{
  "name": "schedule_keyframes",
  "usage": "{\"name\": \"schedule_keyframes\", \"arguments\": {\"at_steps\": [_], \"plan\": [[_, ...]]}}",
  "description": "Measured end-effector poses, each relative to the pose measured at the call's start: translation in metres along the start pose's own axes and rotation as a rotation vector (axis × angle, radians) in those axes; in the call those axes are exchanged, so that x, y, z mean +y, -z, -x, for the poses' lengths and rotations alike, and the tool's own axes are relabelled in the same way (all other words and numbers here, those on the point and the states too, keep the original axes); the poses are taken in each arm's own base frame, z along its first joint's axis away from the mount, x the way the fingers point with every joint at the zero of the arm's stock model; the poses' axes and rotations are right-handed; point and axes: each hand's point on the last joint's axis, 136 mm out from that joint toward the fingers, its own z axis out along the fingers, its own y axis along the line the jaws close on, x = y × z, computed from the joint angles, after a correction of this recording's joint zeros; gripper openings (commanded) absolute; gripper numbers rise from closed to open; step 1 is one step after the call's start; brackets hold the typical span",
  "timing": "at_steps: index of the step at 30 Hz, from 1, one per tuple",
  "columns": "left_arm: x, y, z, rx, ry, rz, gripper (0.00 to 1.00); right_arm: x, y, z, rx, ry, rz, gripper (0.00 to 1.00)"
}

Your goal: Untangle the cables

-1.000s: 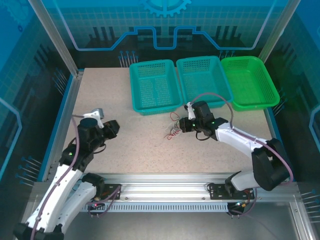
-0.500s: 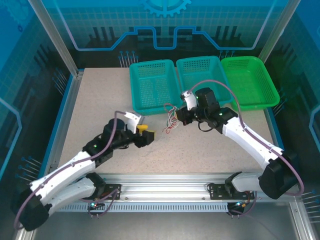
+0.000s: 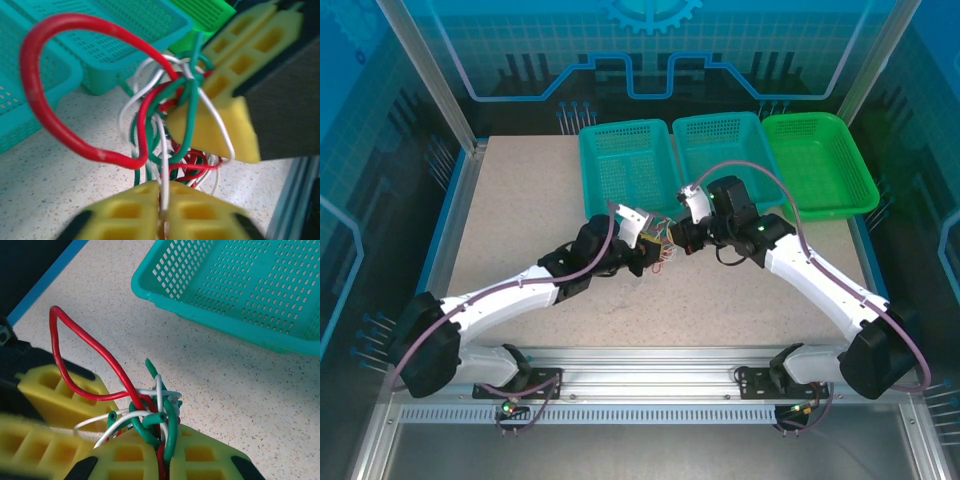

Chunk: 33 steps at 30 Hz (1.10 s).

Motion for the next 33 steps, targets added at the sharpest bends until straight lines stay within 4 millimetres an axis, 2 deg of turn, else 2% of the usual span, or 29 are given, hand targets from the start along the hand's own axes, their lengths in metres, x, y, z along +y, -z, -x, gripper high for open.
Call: {"name": "schedule_keyframes", "arguments": {"at_steps": [5,9,14,18,20,25,28,33], "plan": [[0.006,0.002,0.005,-0.023,0.026,0.043,0.0,-0.009,0.0,0.001,-0.007,-0.014,-0.059,0.0],[0.007,0.011,0.014,-0.059,0.029,0.06,0.0,-0.019,0.0,0.002,-0.02,-0.056,-0.119,0.0],[0.008,0.022,0.015,-0.064,0.032,0.084,0.0,-0.041,-0.001,-0.005,-0.023,-0.125,-0.199,0.0],[0.018,0.03,0.014,-0.06,0.037,0.142,0.0,-0.076,0.006,-0.017,-0.012,-0.211,-0.334,0.0],[0.022,0.036,0.016,-0.069,0.04,0.166,0.0,-0.101,0.012,-0.026,-0.013,-0.28,-0.411,0.02],[0.035,0.054,0.025,-0.102,0.068,0.227,0.0,-0.154,0.031,-0.059,-0.016,-0.485,-0.537,0.02],[0.047,0.066,0.029,-0.125,0.099,0.269,0.0,-0.17,0.043,-0.076,-0.036,-0.59,-0.563,0.02],[0.074,0.091,0.026,-0.149,0.178,0.362,0.0,-0.182,0.061,-0.093,-0.103,-0.738,-0.554,0.02]]}}
